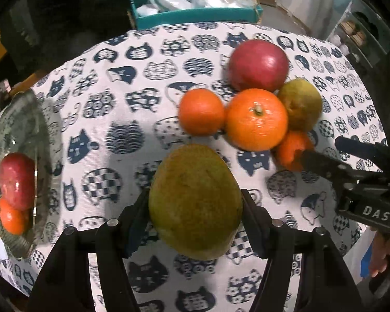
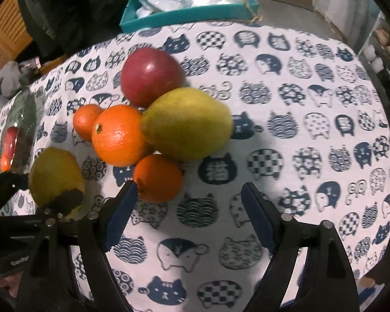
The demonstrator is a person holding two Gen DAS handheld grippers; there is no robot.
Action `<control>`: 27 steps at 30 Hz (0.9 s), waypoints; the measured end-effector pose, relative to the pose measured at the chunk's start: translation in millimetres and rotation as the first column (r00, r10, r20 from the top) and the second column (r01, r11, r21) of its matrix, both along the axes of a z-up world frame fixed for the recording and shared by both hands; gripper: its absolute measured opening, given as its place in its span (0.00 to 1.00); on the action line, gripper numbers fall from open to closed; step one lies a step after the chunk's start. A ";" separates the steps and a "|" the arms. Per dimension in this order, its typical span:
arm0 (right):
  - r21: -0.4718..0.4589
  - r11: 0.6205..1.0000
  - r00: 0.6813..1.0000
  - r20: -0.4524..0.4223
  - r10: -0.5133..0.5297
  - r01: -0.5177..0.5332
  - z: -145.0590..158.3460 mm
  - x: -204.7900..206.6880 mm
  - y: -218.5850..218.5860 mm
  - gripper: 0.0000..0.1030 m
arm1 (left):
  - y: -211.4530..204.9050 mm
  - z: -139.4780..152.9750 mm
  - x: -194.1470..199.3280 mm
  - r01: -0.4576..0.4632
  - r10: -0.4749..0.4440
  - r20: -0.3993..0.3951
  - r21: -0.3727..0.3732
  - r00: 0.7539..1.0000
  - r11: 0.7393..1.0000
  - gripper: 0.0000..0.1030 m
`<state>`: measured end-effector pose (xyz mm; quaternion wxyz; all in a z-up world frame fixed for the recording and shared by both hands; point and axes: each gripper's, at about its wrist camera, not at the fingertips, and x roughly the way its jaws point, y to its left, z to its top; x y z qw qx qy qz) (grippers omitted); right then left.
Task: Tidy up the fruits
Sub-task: 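Close the left tool on the yellow pear while the right tool lowers onto an orange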
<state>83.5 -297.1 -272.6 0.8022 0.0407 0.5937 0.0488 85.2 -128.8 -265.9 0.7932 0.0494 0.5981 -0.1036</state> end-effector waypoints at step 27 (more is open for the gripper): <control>-0.076 0.996 0.999 -0.024 0.048 -0.050 -20.1 7.2 36.9 0.41 | 27.4 6.0 -2.8 -0.046 0.046 0.017 -0.019 0.999 0.999 0.65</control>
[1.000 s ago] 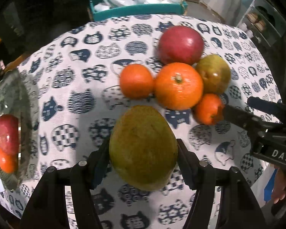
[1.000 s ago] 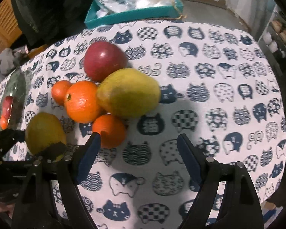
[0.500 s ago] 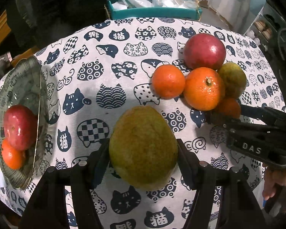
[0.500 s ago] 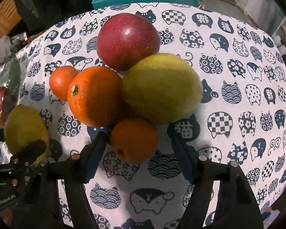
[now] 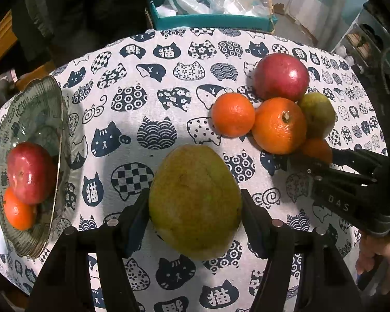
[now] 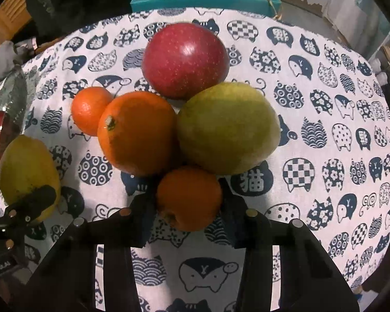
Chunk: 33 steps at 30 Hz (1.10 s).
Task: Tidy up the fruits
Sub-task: 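Close the left tool on the yellow pear while the right tool lowers onto an orange, then close the right tool on the orange while the left tool lifts the pear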
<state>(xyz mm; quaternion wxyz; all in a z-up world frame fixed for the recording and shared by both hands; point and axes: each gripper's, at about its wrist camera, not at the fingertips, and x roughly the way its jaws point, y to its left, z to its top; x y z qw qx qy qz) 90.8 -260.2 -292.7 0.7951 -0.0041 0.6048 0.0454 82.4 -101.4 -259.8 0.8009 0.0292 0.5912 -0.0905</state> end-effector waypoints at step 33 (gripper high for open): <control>-0.013 0.996 0.929 0.360 0.082 -0.083 157.8 -40.0 21.0 0.41 | 31.5 125.2 -36.1 -0.024 0.038 0.292 -0.054 0.956 0.998 0.65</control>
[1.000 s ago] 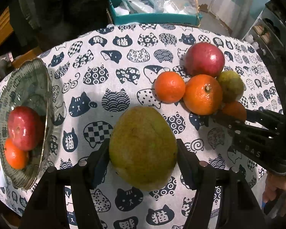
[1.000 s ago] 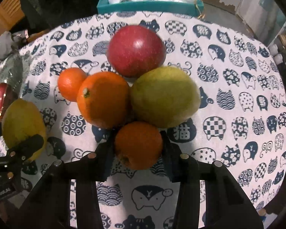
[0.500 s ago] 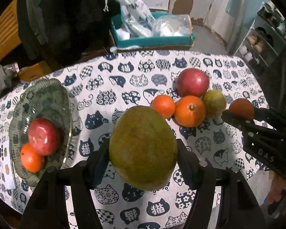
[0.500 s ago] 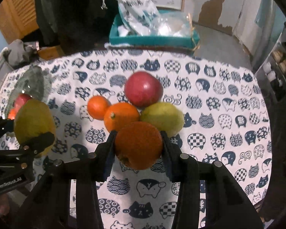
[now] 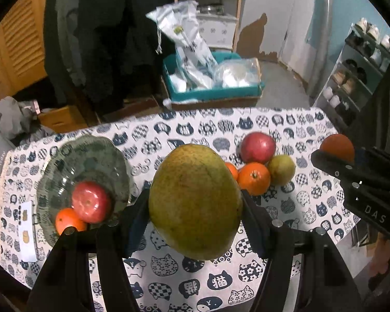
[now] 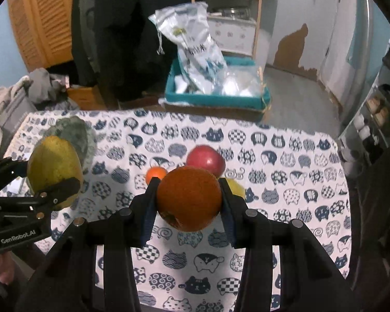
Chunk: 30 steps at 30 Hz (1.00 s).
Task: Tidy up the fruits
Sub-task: 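Close the right tool on the orange while the left tool lifts the pear, then carry the pear and orange over the green glass bowl with both tools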
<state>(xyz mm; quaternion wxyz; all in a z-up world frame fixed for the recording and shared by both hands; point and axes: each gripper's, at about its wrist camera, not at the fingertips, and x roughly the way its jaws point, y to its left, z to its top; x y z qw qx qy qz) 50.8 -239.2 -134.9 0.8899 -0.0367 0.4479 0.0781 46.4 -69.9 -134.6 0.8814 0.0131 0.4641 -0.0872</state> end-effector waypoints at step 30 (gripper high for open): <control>0.018 0.985 0.979 0.113 0.170 -0.173 53.0 13.3 97.5 0.41 | 108.4 49.5 -11.2 -0.194 0.196 0.138 -0.028 0.971 0.981 0.65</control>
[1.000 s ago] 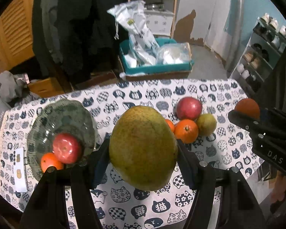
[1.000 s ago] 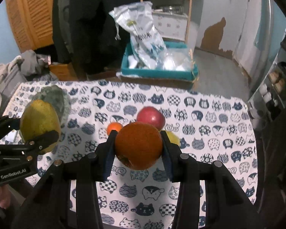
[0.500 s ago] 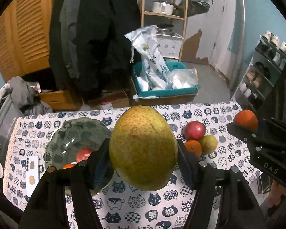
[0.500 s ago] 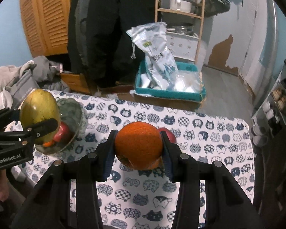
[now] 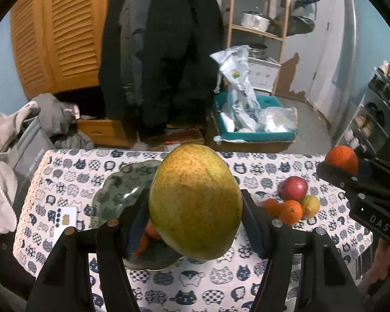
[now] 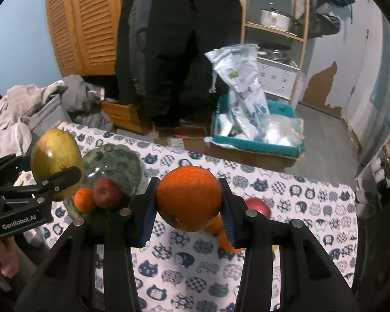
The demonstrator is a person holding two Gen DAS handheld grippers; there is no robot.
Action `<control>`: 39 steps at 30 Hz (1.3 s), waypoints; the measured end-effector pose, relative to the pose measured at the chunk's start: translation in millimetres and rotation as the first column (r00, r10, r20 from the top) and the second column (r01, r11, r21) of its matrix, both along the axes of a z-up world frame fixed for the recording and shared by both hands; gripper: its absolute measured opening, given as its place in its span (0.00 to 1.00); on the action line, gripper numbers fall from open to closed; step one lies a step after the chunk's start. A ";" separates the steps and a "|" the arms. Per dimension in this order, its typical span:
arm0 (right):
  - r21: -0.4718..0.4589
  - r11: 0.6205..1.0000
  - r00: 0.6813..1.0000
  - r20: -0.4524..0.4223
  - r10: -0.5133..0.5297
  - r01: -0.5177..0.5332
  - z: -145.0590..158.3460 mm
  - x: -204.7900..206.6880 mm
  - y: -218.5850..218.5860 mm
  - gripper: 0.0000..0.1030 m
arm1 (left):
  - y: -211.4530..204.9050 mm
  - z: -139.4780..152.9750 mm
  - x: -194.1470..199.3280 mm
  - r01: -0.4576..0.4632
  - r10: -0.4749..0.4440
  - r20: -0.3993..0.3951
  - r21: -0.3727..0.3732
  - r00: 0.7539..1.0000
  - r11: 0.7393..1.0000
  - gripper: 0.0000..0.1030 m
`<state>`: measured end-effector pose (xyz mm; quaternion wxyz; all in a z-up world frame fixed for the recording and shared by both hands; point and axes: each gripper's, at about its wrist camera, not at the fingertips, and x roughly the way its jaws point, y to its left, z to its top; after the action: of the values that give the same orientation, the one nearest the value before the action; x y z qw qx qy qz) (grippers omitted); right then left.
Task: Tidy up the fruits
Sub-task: 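Carry the pear and orange over the green glass bowl with both tools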
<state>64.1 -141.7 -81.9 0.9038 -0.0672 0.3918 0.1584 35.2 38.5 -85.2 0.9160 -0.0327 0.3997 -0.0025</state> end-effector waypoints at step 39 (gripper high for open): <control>0.021 0.985 0.954 -0.244 0.174 -0.174 -99.5 91.9 171.1 0.41 | 143.2 -96.3 39.7 -0.225 0.219 -0.206 -0.005 0.954 0.974 0.66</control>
<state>156.0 29.4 -181.3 0.8311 -0.0817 0.4929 0.2442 74.9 181.6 -181.5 0.8640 -0.0907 0.4855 0.0983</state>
